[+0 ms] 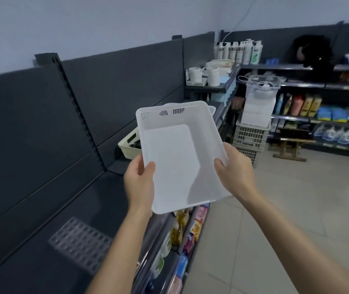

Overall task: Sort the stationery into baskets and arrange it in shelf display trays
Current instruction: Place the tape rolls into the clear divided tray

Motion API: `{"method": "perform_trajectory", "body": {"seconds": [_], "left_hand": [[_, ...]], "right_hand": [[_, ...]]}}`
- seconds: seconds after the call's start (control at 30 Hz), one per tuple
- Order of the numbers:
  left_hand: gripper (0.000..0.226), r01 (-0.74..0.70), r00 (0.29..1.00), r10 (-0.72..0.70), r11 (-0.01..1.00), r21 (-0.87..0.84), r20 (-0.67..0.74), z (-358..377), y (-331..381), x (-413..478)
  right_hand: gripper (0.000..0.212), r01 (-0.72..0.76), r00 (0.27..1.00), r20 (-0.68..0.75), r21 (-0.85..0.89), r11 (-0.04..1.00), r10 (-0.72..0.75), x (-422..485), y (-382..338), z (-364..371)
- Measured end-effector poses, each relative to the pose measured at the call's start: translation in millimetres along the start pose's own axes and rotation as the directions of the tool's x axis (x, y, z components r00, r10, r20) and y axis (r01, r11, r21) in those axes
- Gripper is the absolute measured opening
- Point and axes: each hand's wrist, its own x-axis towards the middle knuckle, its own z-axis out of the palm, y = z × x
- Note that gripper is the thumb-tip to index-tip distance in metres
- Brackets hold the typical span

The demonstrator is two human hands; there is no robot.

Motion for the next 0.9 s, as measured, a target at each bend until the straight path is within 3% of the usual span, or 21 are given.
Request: {"method": "perform_trajectory", "body": {"seconds": [0.23, 0.47, 0.7, 0.9], "left_hand": [[0.038, 0.034, 0.999, -0.034, 0.999, -0.015, -0.002, 59, -23, 66], [0.028, -0.02, 0.998, 0.019, 1.0, -0.019, -0.055, 124, -42, 136], [0.028, -0.042, 0.973, 0.03, 0.998, -0.048, -0.227, 201, -50, 198], [0.034, 0.001, 0.916, 0.014, 0.999, 0.038, -0.402, 253, -63, 248]], "right_hand": [[0.027, 0.022, 1.0, 0.009, 0.007, 1.0, -0.022, 81, 35, 14], [0.034, 0.051, 0.996, 0.073, 0.061, 0.997, -0.055, 183, 72, 33], [0.036, 0.175, 0.961, 0.201, 0.088, 0.981, -0.189, 305, 104, 41], [0.015, 0.269, 0.916, 0.267, 0.147, 0.952, -0.3, 386, 126, 54]]}}
